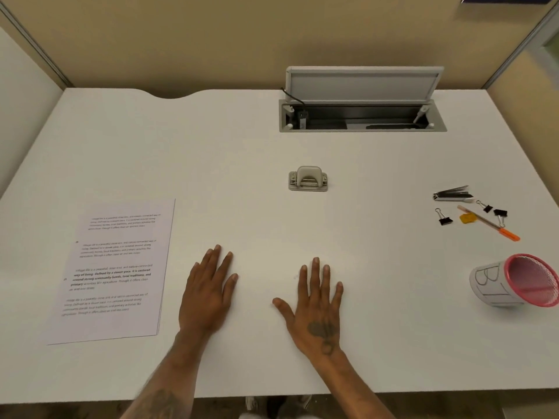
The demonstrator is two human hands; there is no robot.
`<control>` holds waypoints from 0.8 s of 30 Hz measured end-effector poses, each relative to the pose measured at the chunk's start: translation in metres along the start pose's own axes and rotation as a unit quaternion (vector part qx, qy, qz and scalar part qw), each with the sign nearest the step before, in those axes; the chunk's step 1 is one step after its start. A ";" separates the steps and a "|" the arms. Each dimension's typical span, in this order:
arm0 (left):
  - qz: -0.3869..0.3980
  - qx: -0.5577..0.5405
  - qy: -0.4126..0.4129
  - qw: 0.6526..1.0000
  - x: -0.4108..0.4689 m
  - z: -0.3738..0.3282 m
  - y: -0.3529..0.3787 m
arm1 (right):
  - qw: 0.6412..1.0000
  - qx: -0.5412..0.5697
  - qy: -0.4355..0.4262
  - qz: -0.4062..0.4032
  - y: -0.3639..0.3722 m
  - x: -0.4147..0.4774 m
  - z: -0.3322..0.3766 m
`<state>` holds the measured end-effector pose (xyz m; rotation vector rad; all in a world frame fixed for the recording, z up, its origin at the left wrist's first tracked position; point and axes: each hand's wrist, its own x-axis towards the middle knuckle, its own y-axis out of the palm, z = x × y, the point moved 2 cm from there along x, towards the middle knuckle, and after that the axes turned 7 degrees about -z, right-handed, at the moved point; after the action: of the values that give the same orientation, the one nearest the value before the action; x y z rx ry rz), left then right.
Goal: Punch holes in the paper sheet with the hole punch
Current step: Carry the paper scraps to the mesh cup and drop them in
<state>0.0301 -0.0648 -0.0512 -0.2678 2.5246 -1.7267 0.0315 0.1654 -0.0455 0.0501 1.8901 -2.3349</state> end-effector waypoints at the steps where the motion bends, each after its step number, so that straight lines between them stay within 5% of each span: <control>1: -0.001 -0.001 0.000 1.000 0.000 0.000 0.000 | 1.000 -0.005 -0.008 0.002 -0.001 0.002 -0.002; 9: -0.003 0.001 0.001 1.000 0.000 0.000 0.001 | 0.993 0.059 0.081 -0.056 -0.018 -0.002 -0.034; 24: -0.004 0.006 0.001 1.000 0.001 0.002 0.001 | 0.974 0.191 0.022 -0.124 -0.030 0.030 -0.014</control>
<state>0.0291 -0.0665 -0.0531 -0.2757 2.5162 -1.7454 -0.0030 0.1828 -0.0228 -0.1003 1.5117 -2.8573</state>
